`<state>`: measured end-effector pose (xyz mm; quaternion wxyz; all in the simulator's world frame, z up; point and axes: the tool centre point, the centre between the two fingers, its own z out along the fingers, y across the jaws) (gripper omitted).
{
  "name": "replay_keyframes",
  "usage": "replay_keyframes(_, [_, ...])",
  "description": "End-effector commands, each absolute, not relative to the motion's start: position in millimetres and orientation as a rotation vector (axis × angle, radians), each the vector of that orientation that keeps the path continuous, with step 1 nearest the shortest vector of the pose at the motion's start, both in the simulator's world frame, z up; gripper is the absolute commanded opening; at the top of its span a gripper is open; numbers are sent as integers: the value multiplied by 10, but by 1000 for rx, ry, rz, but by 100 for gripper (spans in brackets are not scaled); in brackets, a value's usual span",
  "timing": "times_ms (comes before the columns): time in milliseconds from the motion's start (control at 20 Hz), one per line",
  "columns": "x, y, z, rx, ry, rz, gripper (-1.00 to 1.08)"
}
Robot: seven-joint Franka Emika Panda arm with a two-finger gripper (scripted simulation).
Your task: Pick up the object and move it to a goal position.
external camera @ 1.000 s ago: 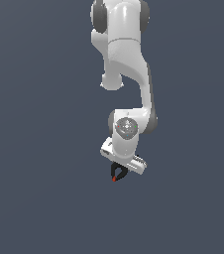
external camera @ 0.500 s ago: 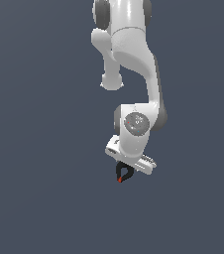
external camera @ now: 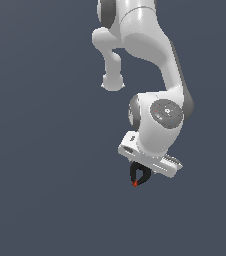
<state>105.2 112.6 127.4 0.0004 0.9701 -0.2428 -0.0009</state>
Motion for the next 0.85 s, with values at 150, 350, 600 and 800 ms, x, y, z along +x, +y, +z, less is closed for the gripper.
replay_keyframes(150, [1186,1318,1596,3047,-764,0,-100])
replay_keyframes(350, [1245,1399,1721,3047,-764,0,-100])
replay_keyframes(600, [1286,1450,1799,3047,-764,0,-100])
replay_keyframes(800, [1296,1461,1815,3047,-764,0,-100])
